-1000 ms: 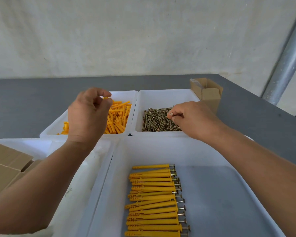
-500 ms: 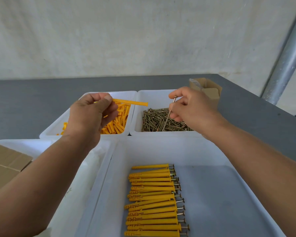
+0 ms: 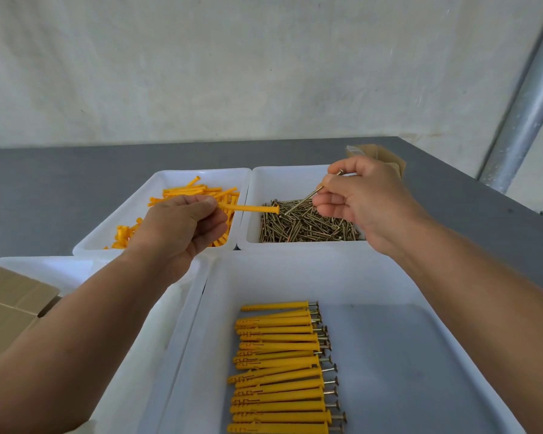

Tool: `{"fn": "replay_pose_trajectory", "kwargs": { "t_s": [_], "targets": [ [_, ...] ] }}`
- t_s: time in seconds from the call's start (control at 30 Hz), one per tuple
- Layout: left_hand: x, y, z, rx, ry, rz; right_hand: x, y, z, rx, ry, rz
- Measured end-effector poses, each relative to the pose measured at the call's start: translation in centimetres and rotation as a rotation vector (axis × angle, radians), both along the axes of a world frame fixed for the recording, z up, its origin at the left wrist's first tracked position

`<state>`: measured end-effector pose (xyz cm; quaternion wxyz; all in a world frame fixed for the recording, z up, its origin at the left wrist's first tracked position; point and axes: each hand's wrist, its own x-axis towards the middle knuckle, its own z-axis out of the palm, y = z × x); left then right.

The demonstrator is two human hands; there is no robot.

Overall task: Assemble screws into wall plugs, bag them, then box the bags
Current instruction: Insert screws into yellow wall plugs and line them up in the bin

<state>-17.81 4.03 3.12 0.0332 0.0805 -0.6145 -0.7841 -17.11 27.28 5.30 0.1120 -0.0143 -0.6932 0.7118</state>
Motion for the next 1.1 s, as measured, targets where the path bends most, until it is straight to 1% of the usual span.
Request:
{"fn": "replay_pose_trajectory", "kwargs": {
  "t_s": [0.67, 0.87, 1.1],
  "targets": [
    [0.05, 0.4, -0.25, -0.033, -0.032, -0.028, -0.07, -0.21, -0.15, -0.02, 0.005, 0.0],
    [0.04, 0.41, -0.2, -0.009, -0.047, -0.023, -0.07, -0.17, -0.11, -0.084, -0.027, 0.022],
    [0.03, 0.34, -0.2, 0.0, -0.055, -0.018, 0.06, -0.26, -0.14, -0.084, -0.083, 0.071]
  ]
}}
